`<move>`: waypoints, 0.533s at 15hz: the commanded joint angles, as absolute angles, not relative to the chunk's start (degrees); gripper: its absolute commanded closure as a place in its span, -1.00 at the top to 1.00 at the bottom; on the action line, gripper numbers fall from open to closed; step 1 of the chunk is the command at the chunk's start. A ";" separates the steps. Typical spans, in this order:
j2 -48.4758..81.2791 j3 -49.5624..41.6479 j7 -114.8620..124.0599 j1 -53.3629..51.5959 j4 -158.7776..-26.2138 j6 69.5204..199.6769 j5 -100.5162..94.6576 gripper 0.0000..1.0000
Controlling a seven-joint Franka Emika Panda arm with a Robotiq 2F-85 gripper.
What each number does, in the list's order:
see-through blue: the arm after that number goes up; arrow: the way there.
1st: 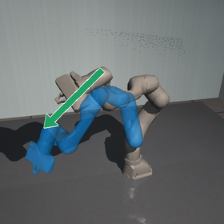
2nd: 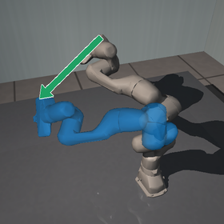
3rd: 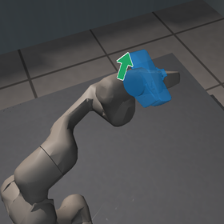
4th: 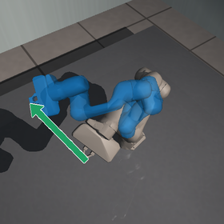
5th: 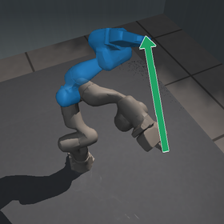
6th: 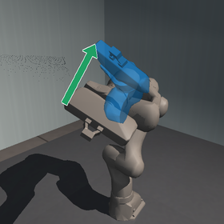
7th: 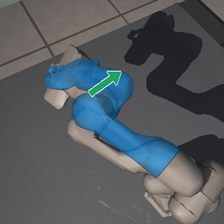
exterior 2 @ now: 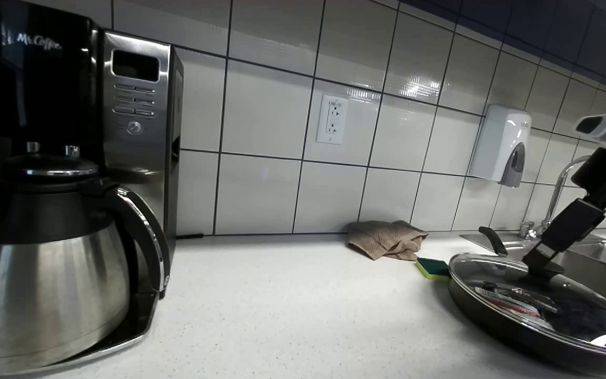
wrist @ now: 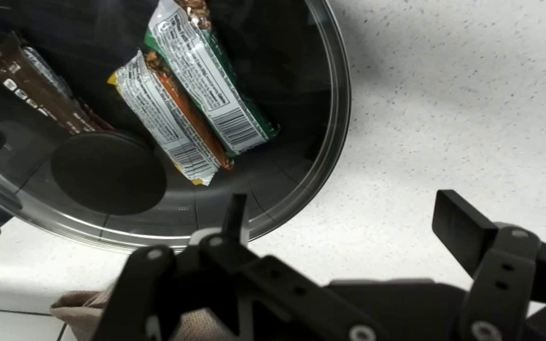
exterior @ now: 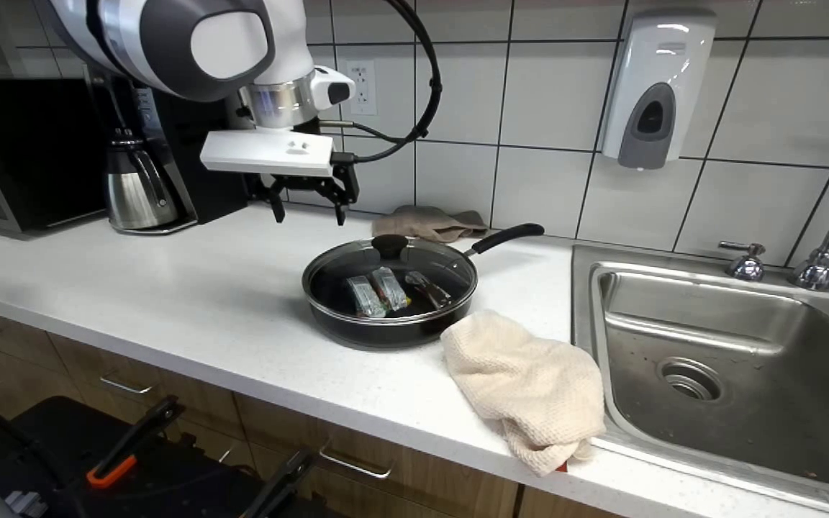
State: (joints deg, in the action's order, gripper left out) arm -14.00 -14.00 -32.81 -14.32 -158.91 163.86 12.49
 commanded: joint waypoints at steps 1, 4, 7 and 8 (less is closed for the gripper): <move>-17.24 -15.66 -37.50 -14.30 -158.85 158.81 14.53 1.00; -17.30 -15.24 -37.57 -12.79 -158.84 157.00 13.42 1.00; -17.58 -15.16 -40.89 -12.95 -158.83 154.50 13.21 1.00; -17.58 -15.00 -41.93 -12.78 -158.80 153.70 13.10 1.00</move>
